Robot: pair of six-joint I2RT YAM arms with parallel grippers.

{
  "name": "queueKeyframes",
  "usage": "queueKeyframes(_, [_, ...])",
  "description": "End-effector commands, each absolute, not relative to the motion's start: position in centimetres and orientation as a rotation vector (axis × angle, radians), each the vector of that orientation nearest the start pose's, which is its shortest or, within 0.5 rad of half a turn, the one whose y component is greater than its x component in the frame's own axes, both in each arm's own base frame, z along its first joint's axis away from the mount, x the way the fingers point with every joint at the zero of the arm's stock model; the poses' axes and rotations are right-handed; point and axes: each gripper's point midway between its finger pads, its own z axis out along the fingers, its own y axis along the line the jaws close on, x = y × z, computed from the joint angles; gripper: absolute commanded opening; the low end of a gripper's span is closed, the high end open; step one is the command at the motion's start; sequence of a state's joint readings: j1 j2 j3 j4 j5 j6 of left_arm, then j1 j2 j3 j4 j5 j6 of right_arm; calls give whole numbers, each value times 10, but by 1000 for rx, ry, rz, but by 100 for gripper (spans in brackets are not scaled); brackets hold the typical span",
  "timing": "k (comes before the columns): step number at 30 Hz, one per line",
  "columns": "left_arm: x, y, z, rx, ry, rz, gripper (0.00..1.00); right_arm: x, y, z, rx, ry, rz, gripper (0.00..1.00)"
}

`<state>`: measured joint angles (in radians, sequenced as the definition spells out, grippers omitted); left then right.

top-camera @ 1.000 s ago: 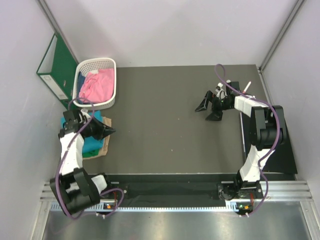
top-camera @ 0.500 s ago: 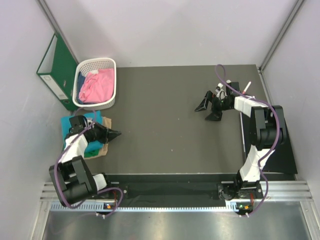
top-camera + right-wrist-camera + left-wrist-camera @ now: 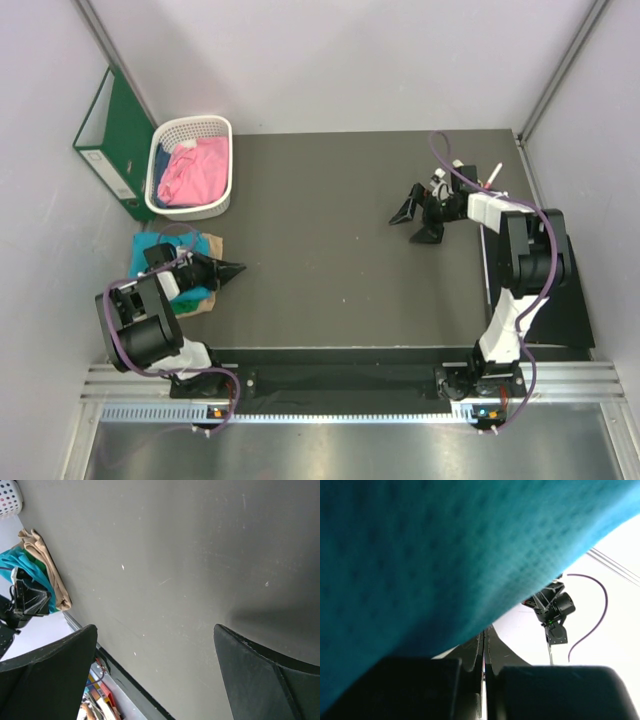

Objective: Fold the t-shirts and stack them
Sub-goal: Smooth out wrinkles on the folded tshirt

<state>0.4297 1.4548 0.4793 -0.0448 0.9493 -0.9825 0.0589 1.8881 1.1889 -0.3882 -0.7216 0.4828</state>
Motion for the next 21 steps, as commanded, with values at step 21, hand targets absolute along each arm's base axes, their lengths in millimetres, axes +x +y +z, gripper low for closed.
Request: queueKeyframes(21, [301,4,163,-877,2378,-889,0,387,160,63,289,2626,1163,100])
